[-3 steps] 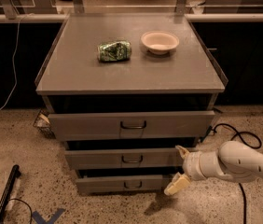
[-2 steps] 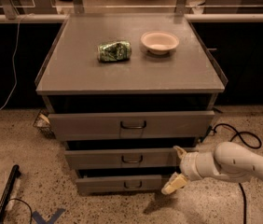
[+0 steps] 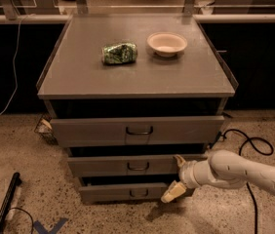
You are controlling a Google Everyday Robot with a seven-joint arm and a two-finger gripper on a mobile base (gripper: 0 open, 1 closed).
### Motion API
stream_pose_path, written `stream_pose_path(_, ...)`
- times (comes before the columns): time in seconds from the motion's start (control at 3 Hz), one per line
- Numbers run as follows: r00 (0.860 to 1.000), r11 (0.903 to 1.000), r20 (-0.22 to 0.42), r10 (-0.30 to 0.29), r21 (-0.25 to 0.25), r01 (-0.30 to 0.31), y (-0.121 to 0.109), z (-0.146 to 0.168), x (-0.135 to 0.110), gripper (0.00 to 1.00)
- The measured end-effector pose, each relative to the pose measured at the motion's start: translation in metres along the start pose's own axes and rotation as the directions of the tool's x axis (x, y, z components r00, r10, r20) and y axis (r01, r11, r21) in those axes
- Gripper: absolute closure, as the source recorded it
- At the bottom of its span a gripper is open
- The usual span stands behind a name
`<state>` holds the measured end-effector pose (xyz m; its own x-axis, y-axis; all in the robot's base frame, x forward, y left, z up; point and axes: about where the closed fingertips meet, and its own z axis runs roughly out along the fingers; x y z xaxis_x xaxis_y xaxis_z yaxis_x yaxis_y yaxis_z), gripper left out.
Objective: Open middle drawer
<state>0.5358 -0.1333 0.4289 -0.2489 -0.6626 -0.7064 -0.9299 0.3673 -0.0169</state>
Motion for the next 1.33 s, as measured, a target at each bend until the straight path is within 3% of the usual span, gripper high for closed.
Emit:
stream_pose_path(0.33, 1.000, 1.0000, 0.002, -0.003, 0.005, 0.003, -0.002, 0.004, 0.000, 0.00)
stream_pose_path(1.0, 0.995, 0.9925, 0.028, -0.096, 0.079, 0.093, -0.025, 0.005, -0.033, 0.00)
stream_pose_path(1.33, 0.995, 0.9927, 0.020, -0.097, 0.073, 0.096, -0.024, 0.010, -0.031, 0.00)
